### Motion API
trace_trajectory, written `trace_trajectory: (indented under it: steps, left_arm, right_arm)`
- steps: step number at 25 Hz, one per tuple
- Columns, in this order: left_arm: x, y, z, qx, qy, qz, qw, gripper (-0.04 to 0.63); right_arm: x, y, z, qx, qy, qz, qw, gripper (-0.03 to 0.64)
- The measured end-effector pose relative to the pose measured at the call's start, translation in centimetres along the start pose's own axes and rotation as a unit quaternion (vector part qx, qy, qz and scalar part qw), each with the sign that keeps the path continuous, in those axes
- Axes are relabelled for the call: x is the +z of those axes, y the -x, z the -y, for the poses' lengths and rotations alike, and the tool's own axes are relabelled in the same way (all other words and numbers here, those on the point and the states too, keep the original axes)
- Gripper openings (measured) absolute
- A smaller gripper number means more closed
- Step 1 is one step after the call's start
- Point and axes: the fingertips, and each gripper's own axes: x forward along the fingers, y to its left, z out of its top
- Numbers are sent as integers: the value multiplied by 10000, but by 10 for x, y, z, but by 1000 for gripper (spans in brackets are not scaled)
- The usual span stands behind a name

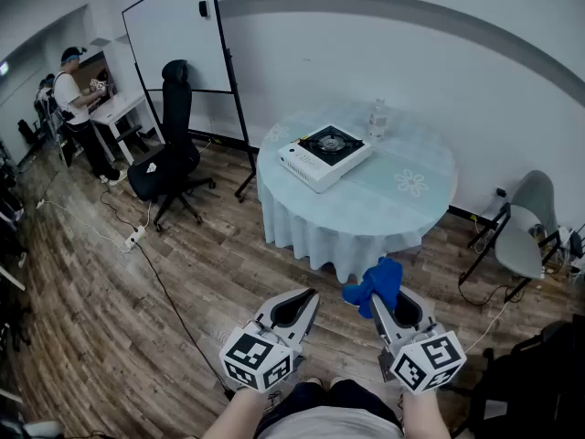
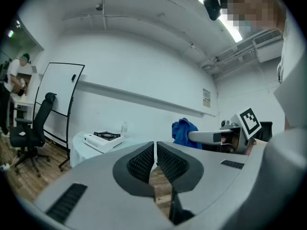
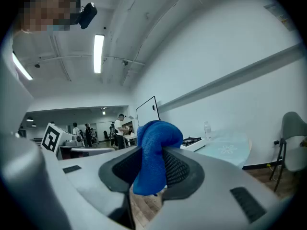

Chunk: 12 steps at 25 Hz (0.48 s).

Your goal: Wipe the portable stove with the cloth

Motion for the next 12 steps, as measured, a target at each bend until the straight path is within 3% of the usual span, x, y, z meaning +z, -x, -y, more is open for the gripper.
trace_trajectory:
  steps: [12]
  left_arm:
    - [-4,5,-12,-53,-10,28,10000,32]
  right_arm:
    - [-17,-11,-14,-148,142,-80,9998,137]
